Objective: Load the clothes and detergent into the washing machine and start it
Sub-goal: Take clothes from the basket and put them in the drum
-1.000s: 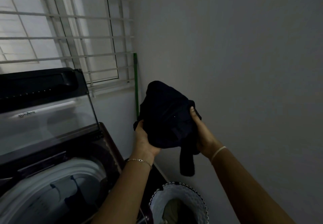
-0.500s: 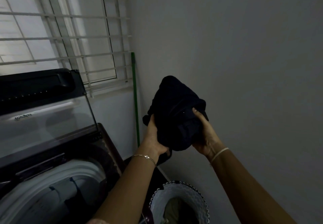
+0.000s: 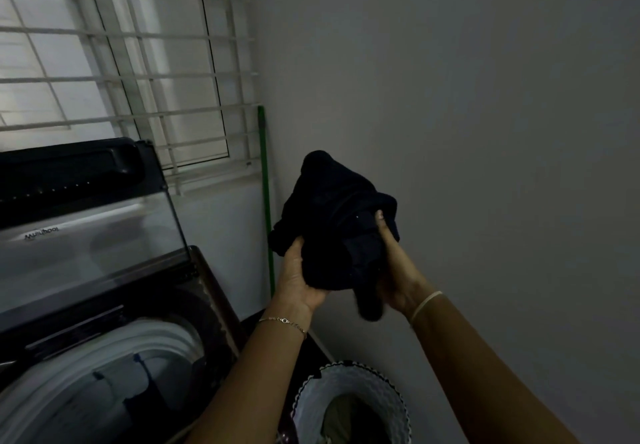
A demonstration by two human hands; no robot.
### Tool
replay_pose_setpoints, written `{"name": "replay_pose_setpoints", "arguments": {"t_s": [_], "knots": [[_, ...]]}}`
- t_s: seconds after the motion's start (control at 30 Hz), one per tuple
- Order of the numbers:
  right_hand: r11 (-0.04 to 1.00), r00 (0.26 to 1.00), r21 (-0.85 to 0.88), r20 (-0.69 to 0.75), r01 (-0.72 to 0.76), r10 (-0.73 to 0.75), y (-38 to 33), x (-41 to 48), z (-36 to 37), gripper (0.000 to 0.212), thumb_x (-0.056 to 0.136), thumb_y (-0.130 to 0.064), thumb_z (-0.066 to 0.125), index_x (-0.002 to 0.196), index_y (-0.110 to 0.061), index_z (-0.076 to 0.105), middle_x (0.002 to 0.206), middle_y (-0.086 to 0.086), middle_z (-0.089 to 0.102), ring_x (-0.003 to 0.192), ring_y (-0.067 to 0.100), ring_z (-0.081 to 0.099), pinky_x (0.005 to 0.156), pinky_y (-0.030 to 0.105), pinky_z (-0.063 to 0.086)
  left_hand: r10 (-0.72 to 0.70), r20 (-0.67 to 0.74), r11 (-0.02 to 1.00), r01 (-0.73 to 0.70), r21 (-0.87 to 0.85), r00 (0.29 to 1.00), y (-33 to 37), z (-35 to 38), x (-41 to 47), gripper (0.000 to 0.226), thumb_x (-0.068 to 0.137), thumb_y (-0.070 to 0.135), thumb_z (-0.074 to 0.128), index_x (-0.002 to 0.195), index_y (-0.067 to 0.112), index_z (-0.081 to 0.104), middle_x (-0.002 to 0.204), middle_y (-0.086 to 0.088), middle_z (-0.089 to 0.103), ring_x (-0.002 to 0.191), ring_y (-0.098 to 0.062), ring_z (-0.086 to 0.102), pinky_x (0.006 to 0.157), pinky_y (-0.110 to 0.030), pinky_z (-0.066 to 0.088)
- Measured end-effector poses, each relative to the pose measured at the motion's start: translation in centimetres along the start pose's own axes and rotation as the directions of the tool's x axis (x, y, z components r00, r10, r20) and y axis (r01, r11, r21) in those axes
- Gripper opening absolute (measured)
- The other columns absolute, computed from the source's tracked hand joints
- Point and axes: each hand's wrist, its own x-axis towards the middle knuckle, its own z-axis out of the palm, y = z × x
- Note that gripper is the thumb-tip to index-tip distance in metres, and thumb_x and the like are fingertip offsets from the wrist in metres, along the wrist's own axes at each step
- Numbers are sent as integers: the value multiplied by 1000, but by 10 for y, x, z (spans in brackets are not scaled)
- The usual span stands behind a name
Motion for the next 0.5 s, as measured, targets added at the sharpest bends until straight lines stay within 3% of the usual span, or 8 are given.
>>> {"name": "replay_pose_setpoints", "arguments": {"t_s": [0.1,0.2,0.33,0.43,0.5], "knots": [[1000,993,-1,-114,-19,19,19,7,-12,86,72,-90,24,141,-41,40,148,-6,43,135,23,40,117,52,17,10,-24,1000,-10,-3,1000,0,4,-1,38,89,32,61,120,10,64,108,-15,71,98,-31,68,75,-41,57],[989,973,91,-192,-112,128,42,15,-24,98,75,-88,5,149,-29,28,155,5,30,143,31,25,119,53,4,12,-28,1000,-12,-6,1000,0,12,0,33,92,34,57,115,12,65,97,-14,74,96,-30,66,68,-39,58],[965,919,135,-300,-224,255,65,20,-25,101,76,-85,3,150,-20,26,154,13,31,143,34,26,108,52,29,2,-6,999,-3,-49,1000,2,15,12,32,93,36,53,114,15,67,105,-13,71,98,-30,66,72,-41,59],[929,888,243,-303,-279,346,76,27,-25,101,77,-85,6,150,-19,26,153,14,31,139,37,31,112,55,27,4,17,999,-4,-54,1000,3,16,22,34,93,37,52,114,15,66,109,-13,70,95,-31,69,72,-41,58],[892,916,380,-212,-244,341,79,33,-24,101,75,-87,10,150,-21,28,148,16,39,125,39,47,108,56,34,11,29,999,-10,-49,1000,6,17,26,33,93,36,51,110,15,69,106,-13,72,89,-31,71,72,-43,59]]}}
